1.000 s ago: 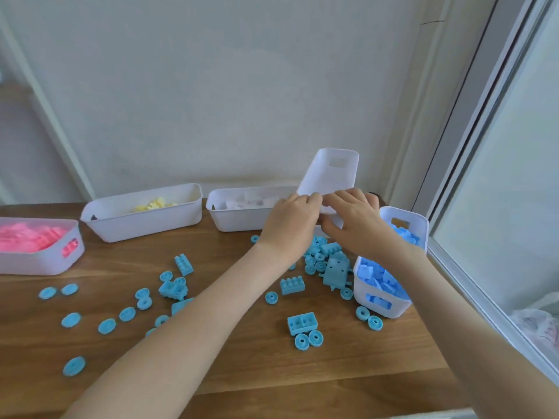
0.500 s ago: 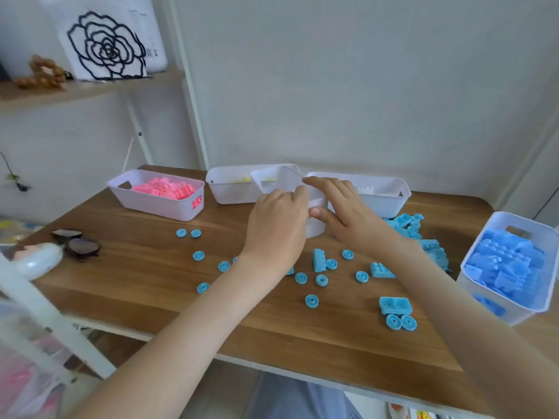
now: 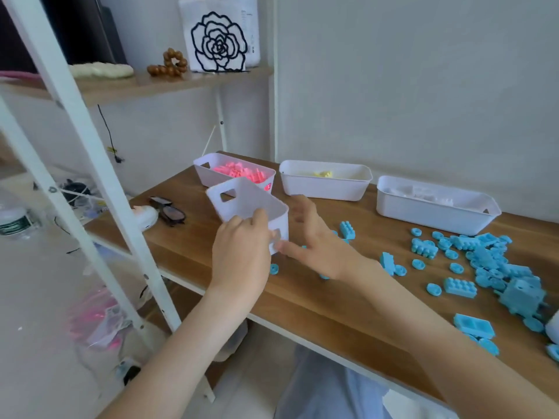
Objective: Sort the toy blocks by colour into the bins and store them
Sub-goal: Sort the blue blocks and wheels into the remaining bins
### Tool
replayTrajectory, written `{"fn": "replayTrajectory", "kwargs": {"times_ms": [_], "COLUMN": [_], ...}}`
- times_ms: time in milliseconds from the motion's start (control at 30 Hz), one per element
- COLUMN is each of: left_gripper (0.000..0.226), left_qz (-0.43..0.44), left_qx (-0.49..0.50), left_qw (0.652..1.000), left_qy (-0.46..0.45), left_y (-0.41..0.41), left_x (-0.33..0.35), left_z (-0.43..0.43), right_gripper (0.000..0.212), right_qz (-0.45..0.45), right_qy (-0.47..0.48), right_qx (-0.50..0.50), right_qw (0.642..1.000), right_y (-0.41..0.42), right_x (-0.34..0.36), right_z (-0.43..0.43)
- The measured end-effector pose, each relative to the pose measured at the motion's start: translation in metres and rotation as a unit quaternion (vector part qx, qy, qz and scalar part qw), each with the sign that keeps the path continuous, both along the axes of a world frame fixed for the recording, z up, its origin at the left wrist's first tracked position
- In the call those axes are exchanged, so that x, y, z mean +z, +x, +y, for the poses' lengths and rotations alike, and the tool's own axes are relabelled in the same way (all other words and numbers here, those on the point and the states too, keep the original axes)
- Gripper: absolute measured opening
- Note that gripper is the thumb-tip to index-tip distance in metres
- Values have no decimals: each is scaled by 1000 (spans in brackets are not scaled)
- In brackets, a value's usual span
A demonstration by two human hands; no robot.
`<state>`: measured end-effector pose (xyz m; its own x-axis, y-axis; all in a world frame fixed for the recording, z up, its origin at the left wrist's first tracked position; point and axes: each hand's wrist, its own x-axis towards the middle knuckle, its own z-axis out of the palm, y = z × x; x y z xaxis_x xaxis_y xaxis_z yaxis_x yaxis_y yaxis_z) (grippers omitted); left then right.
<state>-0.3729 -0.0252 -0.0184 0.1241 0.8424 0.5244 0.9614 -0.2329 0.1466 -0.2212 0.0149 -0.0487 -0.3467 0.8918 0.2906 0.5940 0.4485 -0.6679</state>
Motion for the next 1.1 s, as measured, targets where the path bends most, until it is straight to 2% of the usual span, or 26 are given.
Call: {"fn": "replayTrajectory", "kwargs": {"times_ms": [67, 167, 267, 433, 533, 767, 933, 1000, 1100], "left_gripper": [21, 26, 20, 29, 28, 31, 39, 33, 24], "left_qz": [23, 26, 83, 84, 89, 85, 70, 41, -13], "left_qx": [26, 48, 85, 79, 52, -47, 3, 9, -20], "left_qw": [999, 997, 993, 993, 994, 995, 997, 999, 995], "left_qy": [16, 47, 22, -14, -34, -17, -19, 16, 98], "left_y": [-8, -18, -24, -30, -27, -8, -9, -12, -11], "left_x": [1, -4, -11, -29, -36, -31, -21, -12, 4], "left_z": [-1, 3, 5, 17, 23, 36, 40, 44, 60], "right_gripper": [86, 85, 72, 47, 42, 27, 30, 31, 13], "right_qz": [-80, -190, -283, -356, -361, -354, -405, -370, -213], "right_qy": [-3, -20, -17, 54, 98, 84, 30, -4, -47], "right_qx": [-6, -12, -12, -45, -69, -54, -72, -108, -163], "right_qw": [997, 981, 959, 932, 925, 930, 911, 923, 962], "right_y": [-16, -31, -37, -37, -36, -17, -10, -10, -8], "right_x": [-8, -22, -32, -42, -44, -35, -29, -23, -8], "right_z": [-1, 1, 4, 7, 7, 18, 35, 42, 52]}}
